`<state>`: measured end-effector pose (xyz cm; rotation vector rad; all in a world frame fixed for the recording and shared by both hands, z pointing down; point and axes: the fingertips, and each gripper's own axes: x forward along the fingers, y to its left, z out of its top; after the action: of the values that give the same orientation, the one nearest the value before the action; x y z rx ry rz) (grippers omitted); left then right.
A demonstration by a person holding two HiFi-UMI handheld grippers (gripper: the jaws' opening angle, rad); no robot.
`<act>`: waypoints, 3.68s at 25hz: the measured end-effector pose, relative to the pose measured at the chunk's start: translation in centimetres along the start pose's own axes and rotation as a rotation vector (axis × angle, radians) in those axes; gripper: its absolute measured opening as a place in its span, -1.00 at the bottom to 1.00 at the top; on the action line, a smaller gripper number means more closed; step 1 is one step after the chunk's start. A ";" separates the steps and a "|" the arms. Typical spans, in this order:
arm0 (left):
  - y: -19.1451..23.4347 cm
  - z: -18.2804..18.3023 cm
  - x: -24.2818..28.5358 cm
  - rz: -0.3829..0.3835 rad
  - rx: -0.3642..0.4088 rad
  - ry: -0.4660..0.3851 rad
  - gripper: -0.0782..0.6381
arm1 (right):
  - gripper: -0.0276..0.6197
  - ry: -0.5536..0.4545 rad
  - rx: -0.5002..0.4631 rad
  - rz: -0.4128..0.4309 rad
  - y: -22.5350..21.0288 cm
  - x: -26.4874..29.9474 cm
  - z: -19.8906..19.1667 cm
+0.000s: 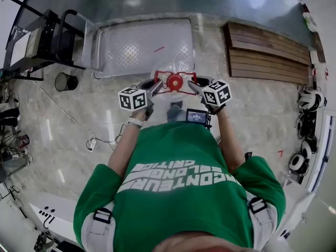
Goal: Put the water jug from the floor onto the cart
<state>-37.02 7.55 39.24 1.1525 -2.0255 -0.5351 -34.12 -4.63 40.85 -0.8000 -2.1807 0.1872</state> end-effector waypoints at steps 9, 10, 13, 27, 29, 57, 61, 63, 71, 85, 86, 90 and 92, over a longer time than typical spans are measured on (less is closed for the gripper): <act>1.1 3.4 4.1 0.046 -0.020 -0.015 -0.55 | -0.63 0.006 -0.018 0.054 -4.9 0.7 3.4; 1.3 3.7 4.4 0.050 -0.023 -0.017 -0.55 | -0.63 0.009 -0.024 0.061 -5.4 1.0 3.8; 1.8 4.8 5.2 0.074 -0.031 -0.029 -0.55 | -0.63 0.020 -0.040 0.082 -6.5 1.8 4.9; 7.0 8.8 4.4 0.127 -0.085 -0.095 -0.55 | -0.63 0.056 -0.090 0.137 -7.3 7.6 10.0; 8.4 9.4 4.2 0.113 -0.097 -0.094 -0.54 | -0.63 0.068 -0.096 0.130 -7.2 8.9 10.8; 25.4 24.5 3.5 -0.032 -0.143 -0.015 -0.55 | -0.63 0.140 0.002 0.024 -9.7 24.9 25.4; 26.8 25.8 3.3 -0.032 -0.117 0.009 -0.55 | -0.63 0.139 0.009 0.030 -9.7 26.3 26.4; 26.9 26.1 3.4 -0.033 -0.106 0.017 -0.55 | -0.63 0.139 0.012 0.027 -9.9 26.5 26.6; 26.8 26.8 5.0 0.007 -0.104 0.011 -0.55 | -0.63 0.133 -0.020 0.074 -11.8 26.7 27.1; 28.1 23.7 11.3 0.149 -0.167 -0.014 -0.55 | -0.62 0.162 -0.060 0.200 -18.0 27.6 24.5; 28.0 23.4 11.9 0.147 -0.168 -0.003 -0.55 | -0.62 0.168 -0.048 0.197 -18.5 27.4 24.0; 28.2 22.4 14.2 0.129 -0.176 0.047 -0.55 | -0.62 0.188 -0.012 0.180 -20.6 27.1 22.3; 28.3 22.0 15.2 0.104 -0.190 0.075 -0.55 | -0.62 0.200 -0.002 0.169 -21.5 27.3 21.9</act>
<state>-74.51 8.96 49.61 0.9353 -1.9129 -0.6086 -73.78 -2.50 51.38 -0.9634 -1.9276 0.1817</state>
